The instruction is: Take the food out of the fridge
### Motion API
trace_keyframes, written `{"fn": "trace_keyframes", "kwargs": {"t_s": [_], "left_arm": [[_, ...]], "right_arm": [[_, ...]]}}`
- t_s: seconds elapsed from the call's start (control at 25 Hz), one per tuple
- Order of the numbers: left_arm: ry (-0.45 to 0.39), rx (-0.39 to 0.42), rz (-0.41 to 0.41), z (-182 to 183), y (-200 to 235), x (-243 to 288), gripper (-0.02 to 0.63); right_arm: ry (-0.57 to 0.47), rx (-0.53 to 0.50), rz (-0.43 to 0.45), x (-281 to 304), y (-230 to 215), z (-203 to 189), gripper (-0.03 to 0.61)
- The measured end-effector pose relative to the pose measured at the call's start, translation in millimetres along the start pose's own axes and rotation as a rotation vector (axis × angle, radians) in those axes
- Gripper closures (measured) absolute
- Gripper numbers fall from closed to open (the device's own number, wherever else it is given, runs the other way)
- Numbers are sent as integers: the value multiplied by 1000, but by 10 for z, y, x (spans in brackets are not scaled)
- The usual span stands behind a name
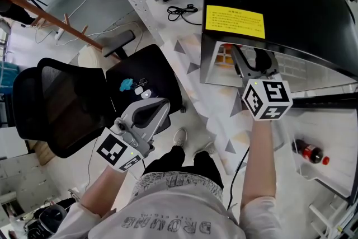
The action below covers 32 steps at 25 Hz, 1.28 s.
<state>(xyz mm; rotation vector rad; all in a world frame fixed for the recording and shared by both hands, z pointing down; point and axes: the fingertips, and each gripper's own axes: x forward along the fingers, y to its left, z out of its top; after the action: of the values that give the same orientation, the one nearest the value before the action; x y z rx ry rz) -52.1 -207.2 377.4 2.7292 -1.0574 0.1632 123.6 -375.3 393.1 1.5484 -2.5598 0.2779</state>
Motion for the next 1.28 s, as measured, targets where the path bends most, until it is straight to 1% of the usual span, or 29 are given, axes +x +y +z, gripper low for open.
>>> {"fn": "trace_keyframes", "kwargs": {"t_s": [0.32, 0.6, 0.88, 1.28], "left_arm": [[9, 1, 9, -45, 15, -36, 607], [18, -1, 15, -77, 29, -54, 607], [17, -2, 20, -67, 67, -47, 607], [14, 2, 24, -46, 75, -60, 607]], "right_arm": [[47, -27, 2, 181, -14, -107, 302], [65, -58, -6, 318, -32, -140, 284], [79, -69, 10, 419, 8, -137, 278], [87, -73, 10, 446, 4, -147, 278]]}}
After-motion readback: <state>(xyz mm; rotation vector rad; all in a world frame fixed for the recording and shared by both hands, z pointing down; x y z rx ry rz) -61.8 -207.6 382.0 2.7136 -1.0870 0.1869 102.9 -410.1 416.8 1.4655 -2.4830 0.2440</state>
